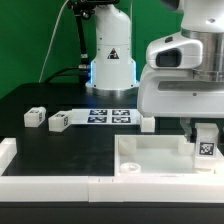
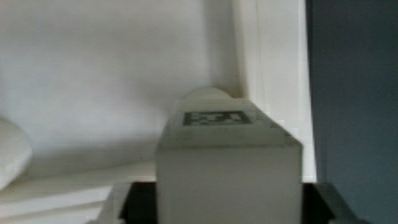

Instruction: Assemble one leg

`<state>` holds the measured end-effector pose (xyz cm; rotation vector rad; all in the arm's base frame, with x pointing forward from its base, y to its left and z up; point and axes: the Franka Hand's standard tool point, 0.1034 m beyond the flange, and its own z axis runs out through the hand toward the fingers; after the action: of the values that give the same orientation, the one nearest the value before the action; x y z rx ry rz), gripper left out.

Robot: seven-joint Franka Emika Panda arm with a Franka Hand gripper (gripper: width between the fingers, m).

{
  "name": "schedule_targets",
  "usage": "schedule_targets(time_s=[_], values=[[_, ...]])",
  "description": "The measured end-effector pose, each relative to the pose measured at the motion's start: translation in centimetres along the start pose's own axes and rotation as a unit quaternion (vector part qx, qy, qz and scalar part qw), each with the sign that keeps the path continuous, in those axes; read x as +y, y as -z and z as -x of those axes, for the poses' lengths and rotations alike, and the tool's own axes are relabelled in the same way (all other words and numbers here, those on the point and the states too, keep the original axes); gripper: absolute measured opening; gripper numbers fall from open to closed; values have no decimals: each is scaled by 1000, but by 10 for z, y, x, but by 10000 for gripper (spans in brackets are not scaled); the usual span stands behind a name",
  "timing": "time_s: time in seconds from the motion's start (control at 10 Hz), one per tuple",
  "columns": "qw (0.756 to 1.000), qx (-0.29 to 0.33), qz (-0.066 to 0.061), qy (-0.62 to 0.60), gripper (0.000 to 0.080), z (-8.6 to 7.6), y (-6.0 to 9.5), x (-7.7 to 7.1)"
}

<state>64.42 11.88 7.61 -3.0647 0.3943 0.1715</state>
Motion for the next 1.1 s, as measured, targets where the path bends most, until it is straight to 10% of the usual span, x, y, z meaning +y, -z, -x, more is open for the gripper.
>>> schedule_targets(time_s=[0.9,1.0,1.1], values=[[923,-7,-10,-384,291,-2,0,2],[931,-7,-10,-364,509,-1,0,2],[935,-6,-11,-353,509,-2,0,1]])
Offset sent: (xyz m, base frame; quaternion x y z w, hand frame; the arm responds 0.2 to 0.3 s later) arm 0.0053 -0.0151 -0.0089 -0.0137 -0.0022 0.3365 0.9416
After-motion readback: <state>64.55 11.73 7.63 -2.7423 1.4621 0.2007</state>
